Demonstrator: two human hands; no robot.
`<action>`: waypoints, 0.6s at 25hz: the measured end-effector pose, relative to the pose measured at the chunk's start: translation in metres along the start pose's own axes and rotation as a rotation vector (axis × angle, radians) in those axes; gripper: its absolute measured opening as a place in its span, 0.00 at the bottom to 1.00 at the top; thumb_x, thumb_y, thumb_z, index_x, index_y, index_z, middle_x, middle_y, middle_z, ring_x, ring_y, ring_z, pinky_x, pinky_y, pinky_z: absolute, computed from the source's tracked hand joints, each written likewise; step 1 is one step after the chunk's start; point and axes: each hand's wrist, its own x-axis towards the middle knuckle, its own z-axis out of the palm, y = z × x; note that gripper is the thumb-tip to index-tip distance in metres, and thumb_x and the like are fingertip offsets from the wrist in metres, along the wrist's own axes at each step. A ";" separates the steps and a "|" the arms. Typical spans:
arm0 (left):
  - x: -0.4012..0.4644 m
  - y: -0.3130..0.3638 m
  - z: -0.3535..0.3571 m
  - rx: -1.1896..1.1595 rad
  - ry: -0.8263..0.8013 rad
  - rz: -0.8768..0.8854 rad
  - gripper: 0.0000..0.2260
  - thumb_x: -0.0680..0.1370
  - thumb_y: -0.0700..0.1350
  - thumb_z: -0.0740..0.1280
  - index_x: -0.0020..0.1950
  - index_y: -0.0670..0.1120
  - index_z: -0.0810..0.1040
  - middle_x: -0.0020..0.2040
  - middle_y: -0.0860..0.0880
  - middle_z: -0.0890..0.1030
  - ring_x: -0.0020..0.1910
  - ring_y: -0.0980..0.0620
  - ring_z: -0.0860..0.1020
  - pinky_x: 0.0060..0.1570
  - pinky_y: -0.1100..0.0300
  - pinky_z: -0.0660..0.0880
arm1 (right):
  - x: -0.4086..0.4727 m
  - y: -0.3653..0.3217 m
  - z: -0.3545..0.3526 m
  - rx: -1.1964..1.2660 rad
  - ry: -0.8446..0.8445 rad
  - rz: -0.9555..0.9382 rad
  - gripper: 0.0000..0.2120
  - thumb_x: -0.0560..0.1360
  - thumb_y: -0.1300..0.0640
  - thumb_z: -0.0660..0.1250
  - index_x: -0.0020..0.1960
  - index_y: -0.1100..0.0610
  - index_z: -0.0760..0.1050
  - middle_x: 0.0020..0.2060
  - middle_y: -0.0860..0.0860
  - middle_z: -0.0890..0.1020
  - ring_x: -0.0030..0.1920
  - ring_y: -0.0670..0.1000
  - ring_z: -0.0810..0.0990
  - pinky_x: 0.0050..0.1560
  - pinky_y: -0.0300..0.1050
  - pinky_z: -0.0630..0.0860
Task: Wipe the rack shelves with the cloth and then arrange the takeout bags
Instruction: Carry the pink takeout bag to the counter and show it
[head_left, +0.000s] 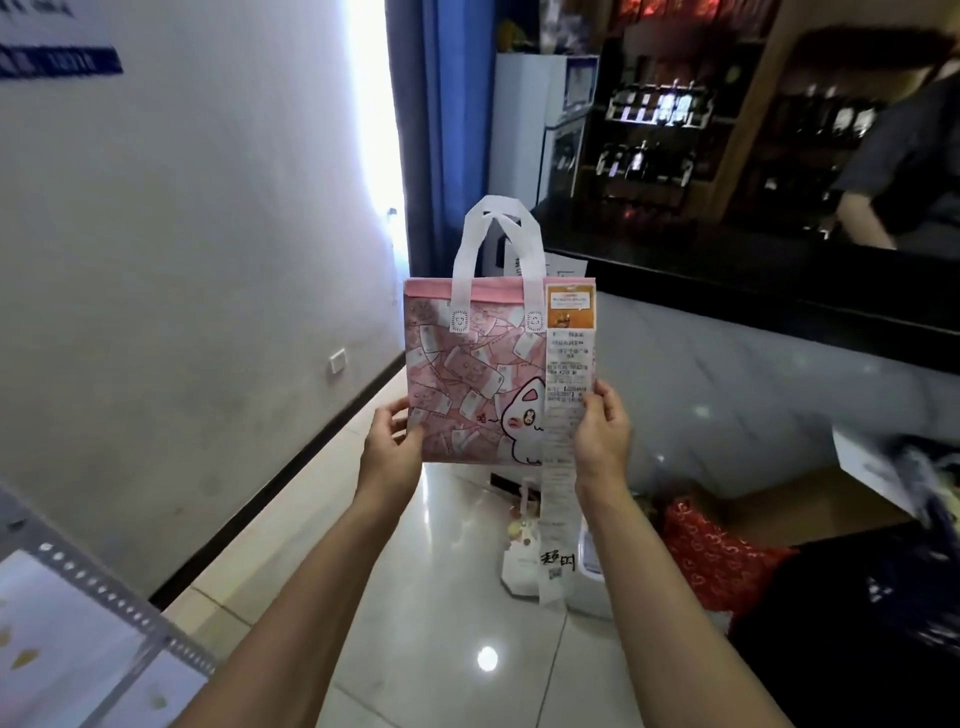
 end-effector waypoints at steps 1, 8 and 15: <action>0.017 0.004 0.012 0.002 -0.017 0.009 0.14 0.80 0.52 0.68 0.65 0.53 0.73 0.56 0.51 0.79 0.53 0.56 0.80 0.44 0.64 0.79 | 0.017 -0.004 0.001 0.004 0.016 -0.018 0.09 0.83 0.52 0.59 0.56 0.46 0.78 0.46 0.48 0.86 0.45 0.49 0.86 0.43 0.44 0.83; 0.162 0.029 0.075 0.012 -0.107 0.064 0.14 0.81 0.43 0.66 0.67 0.52 0.74 0.57 0.50 0.80 0.53 0.56 0.79 0.37 0.72 0.77 | 0.136 -0.027 0.039 0.005 0.137 -0.132 0.11 0.83 0.52 0.59 0.60 0.39 0.75 0.50 0.49 0.85 0.42 0.45 0.85 0.39 0.41 0.82; 0.301 0.062 0.136 0.018 -0.208 0.152 0.14 0.81 0.46 0.65 0.67 0.54 0.74 0.61 0.49 0.79 0.60 0.51 0.78 0.61 0.48 0.78 | 0.245 -0.056 0.087 0.005 0.266 -0.193 0.20 0.82 0.56 0.59 0.71 0.40 0.72 0.58 0.40 0.83 0.56 0.42 0.83 0.56 0.47 0.82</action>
